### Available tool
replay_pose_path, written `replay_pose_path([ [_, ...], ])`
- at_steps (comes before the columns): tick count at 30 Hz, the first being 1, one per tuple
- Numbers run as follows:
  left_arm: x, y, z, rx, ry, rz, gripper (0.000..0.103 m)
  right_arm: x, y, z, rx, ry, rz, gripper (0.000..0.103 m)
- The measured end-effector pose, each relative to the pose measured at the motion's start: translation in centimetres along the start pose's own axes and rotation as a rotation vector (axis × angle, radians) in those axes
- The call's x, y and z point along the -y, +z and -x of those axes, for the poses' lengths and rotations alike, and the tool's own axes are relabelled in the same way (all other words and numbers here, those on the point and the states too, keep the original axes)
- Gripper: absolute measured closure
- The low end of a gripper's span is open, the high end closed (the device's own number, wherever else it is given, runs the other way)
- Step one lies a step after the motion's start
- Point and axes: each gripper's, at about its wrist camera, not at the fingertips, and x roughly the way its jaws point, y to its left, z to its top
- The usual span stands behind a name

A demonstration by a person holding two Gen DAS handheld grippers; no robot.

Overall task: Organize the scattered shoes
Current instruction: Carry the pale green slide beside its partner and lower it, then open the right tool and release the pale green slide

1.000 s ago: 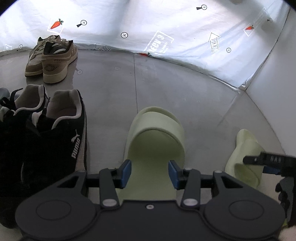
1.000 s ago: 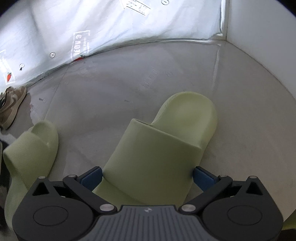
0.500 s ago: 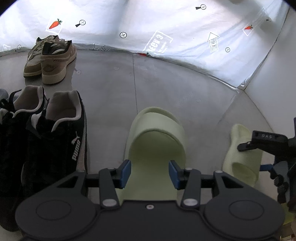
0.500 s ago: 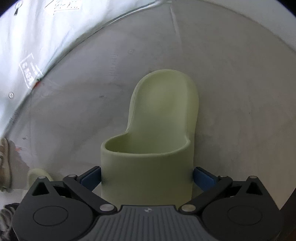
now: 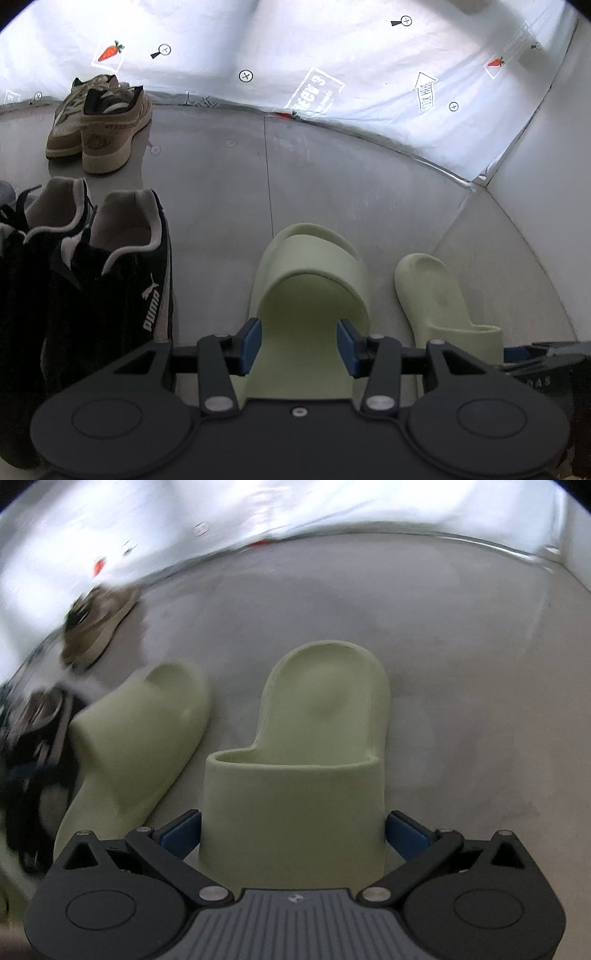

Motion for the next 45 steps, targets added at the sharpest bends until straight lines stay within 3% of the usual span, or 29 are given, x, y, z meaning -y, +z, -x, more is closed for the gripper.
replay_pose_path([
  [8,2.9,-0.2,-1.1,-0.032,-0.065,-0.108,0.054,-0.6,-0.6,1.1,0.053,-0.062,-0.035,0.000],
  [12,3.8,-0.4,-1.5,-0.059,-0.054,-0.147,0.054,-1.0,-1.1,2.5,0.126,-0.100,-0.045,0.000],
  [19,3.4,-1.0,-0.1,-0.053,0.056,-0.191,0.054,0.2,-2.2,5.1,0.184,-0.184,-0.096,0.000],
  [25,1.7,-1.8,0.2,-0.078,0.143,-0.131,0.053,1.2,-3.2,5.1,0.183,-0.161,-0.177,0.000],
  [30,1.1,-3.0,0.0,-0.142,0.191,-0.109,0.053,0.6,-3.4,4.7,0.171,-0.137,-0.157,0.000],
  [36,0.8,-3.6,0.1,-0.161,0.228,-0.071,0.050,-0.5,-3.8,4.4,0.157,-0.125,-0.107,0.000],
  [41,1.6,-3.5,-0.1,-0.195,0.204,-0.047,0.052,-0.6,-4.4,4.6,0.150,-0.124,-0.089,0.000],
  [45,4.0,-3.8,-0.9,-0.242,0.092,-0.102,0.054,-0.4,-4.6,5.1,0.160,-0.127,-0.087,0.000],
])
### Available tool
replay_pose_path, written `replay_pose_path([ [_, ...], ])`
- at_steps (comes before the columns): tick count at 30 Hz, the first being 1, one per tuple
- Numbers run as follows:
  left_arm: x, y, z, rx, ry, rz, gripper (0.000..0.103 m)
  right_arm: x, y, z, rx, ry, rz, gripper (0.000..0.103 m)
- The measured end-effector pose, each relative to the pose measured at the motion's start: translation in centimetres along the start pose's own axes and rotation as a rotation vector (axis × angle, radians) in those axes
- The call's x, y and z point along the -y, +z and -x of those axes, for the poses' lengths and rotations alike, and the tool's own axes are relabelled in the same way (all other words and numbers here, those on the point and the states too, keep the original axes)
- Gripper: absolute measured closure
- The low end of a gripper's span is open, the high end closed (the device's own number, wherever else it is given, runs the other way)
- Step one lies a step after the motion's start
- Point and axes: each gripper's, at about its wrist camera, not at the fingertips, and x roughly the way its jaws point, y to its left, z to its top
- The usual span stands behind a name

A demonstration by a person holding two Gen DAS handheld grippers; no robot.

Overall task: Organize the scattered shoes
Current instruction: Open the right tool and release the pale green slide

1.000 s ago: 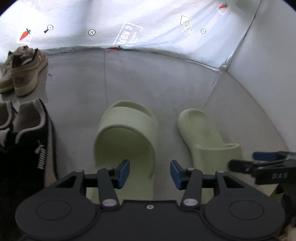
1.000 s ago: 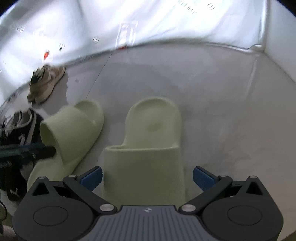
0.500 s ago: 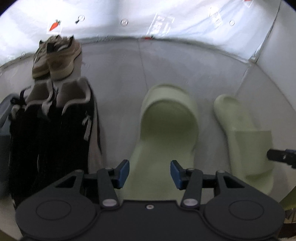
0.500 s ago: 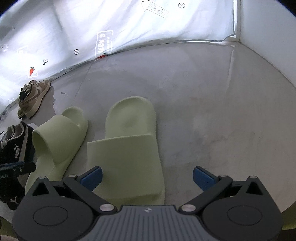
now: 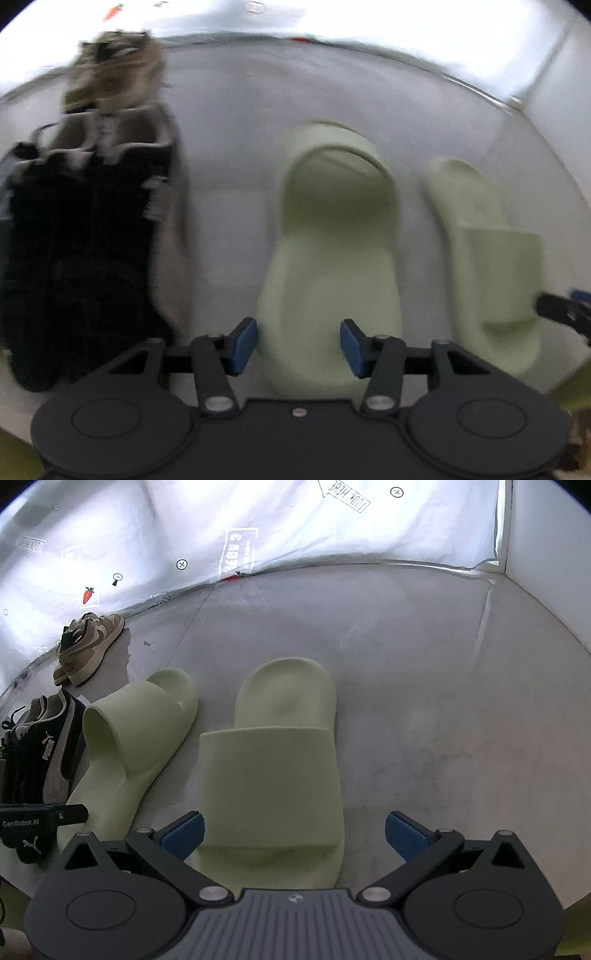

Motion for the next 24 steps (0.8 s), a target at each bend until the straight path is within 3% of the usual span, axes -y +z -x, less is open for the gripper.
replay_pose_path([
  [4,3.0,0.4,-0.9,-0.019,-0.078,-0.085,0.051,0.5,0.0,0.2,0.007,-0.008,-0.008,0.000],
  [7,4.2,0.7,-1.4,-0.017,-0.078,-0.111,0.051,0.8,-0.1,0.3,0.008,-0.017,-0.005,0.000],
  [19,8.5,3.1,-4.0,0.009,-0.145,-0.096,0.051,3.7,-1.2,2.0,0.030,-0.086,0.008,0.000],
  [24,8.1,3.4,-1.6,0.067,-0.134,-0.109,0.051,4.1,-0.8,2.2,0.048,-0.079,0.011,0.000],
])
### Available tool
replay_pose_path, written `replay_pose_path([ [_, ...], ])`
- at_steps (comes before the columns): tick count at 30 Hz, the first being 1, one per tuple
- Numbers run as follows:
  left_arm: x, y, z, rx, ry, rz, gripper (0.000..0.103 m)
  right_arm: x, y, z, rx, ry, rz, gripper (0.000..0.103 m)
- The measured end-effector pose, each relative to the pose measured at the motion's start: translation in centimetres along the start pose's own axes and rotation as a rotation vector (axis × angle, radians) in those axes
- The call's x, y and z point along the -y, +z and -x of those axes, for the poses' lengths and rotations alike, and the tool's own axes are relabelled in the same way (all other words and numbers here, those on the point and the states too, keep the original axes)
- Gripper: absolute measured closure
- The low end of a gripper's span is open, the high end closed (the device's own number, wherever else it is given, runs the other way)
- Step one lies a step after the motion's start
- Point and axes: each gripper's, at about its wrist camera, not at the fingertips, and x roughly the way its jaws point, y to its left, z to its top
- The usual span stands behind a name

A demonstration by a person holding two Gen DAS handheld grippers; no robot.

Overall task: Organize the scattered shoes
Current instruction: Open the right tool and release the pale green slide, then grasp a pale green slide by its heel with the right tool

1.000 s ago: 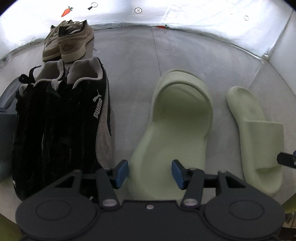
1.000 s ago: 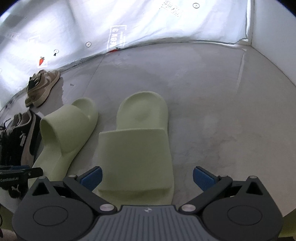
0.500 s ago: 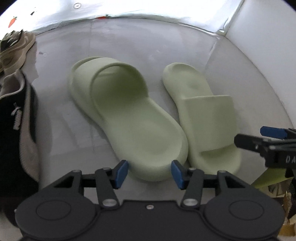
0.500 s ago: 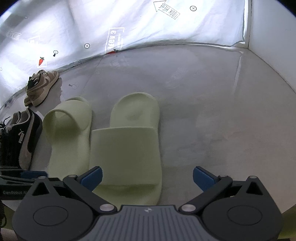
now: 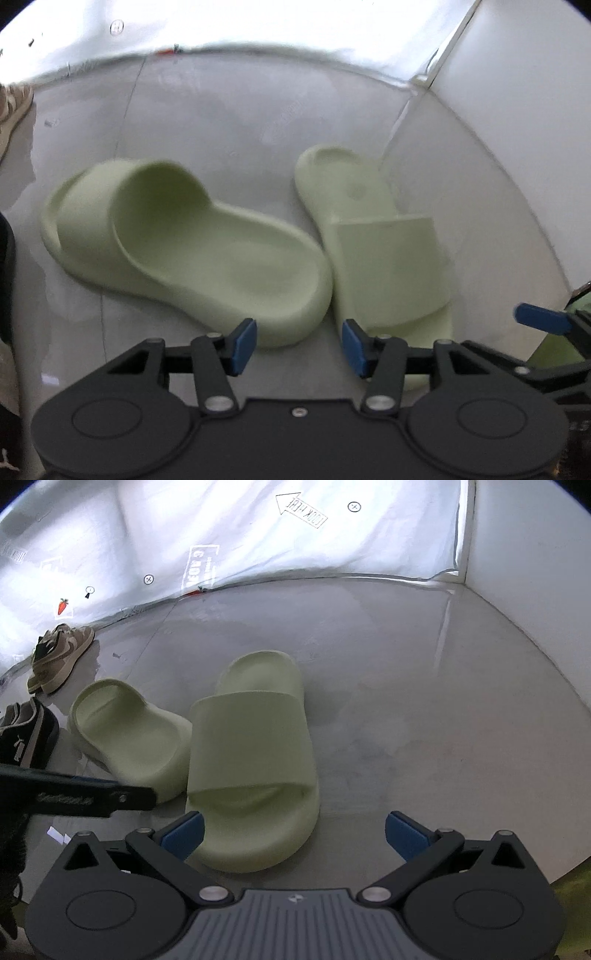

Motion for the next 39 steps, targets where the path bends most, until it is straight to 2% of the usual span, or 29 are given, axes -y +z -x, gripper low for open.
replay_pose_path([
  [2,-0.8,-0.6,1.7,0.041,0.026,0.000,0.051,-0.6,0.3,0.0,0.018,0.021,0.027,0.001],
  [4,-2.0,-1.0,3.0,0.075,0.063,0.011,0.051,-1.5,0.7,-0.1,0.036,0.053,0.065,0.012],
  [5,-3.3,-1.3,3.9,0.098,0.098,0.032,0.051,-2.6,1.0,-0.6,0.033,0.097,0.098,0.032],
  [6,-4.3,-1.4,4.4,0.106,0.112,0.047,0.051,-3.6,1.4,-1.1,0.028,0.137,0.130,0.049],
  [7,-5.4,-1.6,4.8,0.114,0.127,0.074,0.051,-4.6,1.6,-1.6,0.016,0.161,0.153,0.052],
  [8,-6.6,-1.7,5.3,0.124,0.143,0.104,0.051,-5.5,1.8,-2.2,0.003,0.187,0.178,0.060],
  [9,-7.3,-1.6,5.4,0.129,0.155,0.122,0.051,-6.6,2.0,-2.7,-0.015,0.221,0.204,0.077],
  [11,-8.6,-1.2,5.5,0.140,0.177,0.156,0.051,-8.4,2.1,-3.6,-0.048,0.277,0.241,0.091],
  [13,-9.6,-0.8,5.5,0.140,0.186,0.165,0.051,-10.7,2.3,-5.3,-0.109,0.358,0.269,0.091],
  [15,-10.3,-0.4,5.4,0.139,0.176,0.176,0.051,-12.3,2.3,-7.0,-0.177,0.387,0.275,0.091],
  [19,-11.7,0.8,5.6,0.162,0.157,0.154,0.051,-13.7,2.8,-9.5,-0.241,0.307,0.252,0.094],
  [24,-12.5,2.4,5.1,0.169,0.122,0.120,0.051,-13.8,4.0,-10.5,-0.223,0.195,0.207,0.094],
  [32,-14.9,6.3,2.6,0.191,0.087,0.037,0.051,-12.8,7.5,-13.6,-0.194,0.088,0.113,0.094],
  [34,-15.8,7.2,2.1,0.197,0.082,0.046,0.051,-12.5,8.7,-14.8,-0.187,0.063,0.101,0.090],
  [39,-17.5,9.3,0.9,0.213,0.081,0.123,0.051,-12.5,11.8,-18.5,-0.178,0.068,0.101,0.089],
])
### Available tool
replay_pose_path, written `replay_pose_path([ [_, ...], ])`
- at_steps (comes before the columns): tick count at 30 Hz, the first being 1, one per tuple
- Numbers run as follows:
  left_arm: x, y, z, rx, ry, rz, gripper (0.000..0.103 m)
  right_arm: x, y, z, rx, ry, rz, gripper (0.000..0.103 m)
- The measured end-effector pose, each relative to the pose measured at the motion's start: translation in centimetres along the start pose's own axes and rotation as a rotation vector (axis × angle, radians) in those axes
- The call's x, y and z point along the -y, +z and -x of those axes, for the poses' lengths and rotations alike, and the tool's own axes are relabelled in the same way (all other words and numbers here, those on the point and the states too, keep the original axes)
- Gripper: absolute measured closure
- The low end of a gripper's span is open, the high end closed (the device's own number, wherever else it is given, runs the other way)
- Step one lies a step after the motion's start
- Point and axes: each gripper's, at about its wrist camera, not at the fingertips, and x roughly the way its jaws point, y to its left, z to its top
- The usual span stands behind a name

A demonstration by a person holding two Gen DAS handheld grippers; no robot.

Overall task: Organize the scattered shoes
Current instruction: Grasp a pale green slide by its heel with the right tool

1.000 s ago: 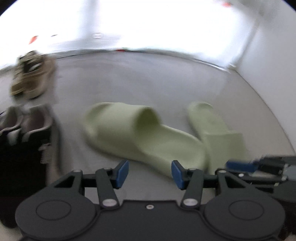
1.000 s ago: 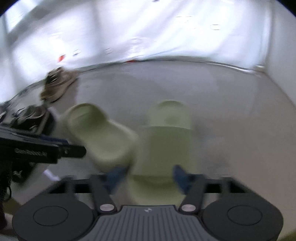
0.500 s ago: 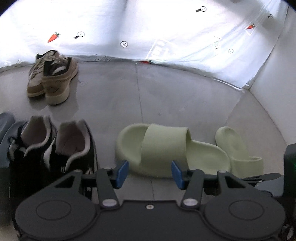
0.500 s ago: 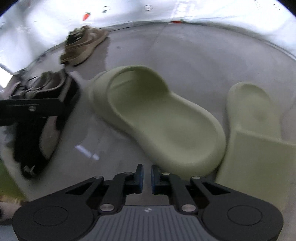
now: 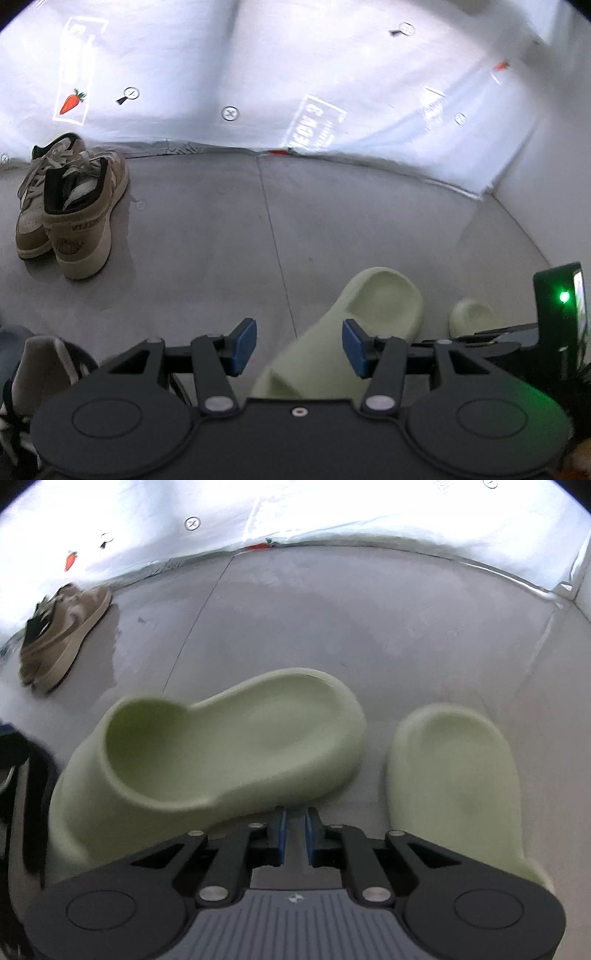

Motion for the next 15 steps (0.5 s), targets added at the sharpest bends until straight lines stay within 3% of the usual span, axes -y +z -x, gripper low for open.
replay_pose_path([
  [4,-0.6,-0.1,0.1,0.001,0.018,0.036,0.051,-0.7,1.3,-0.2,0.029,-0.022,-0.004,0.088],
  [7,-1.4,-0.5,0.3,-0.005,0.044,0.063,0.050,-1.0,0.7,2.2,0.118,-0.010,-0.063,0.063],
  [9,-1.7,-0.4,0.5,-0.006,0.054,0.078,0.050,-1.2,0.1,3.9,0.177,0.014,-0.114,0.033],
  [11,-2.0,-0.3,0.7,-0.001,0.080,0.087,0.050,-1.6,0.2,4.6,0.186,0.095,-0.129,0.018],
  [15,-2.3,-0.2,1.2,0.008,0.105,0.093,0.050,-3.3,1.0,4.6,0.158,0.228,-0.073,0.014],
])
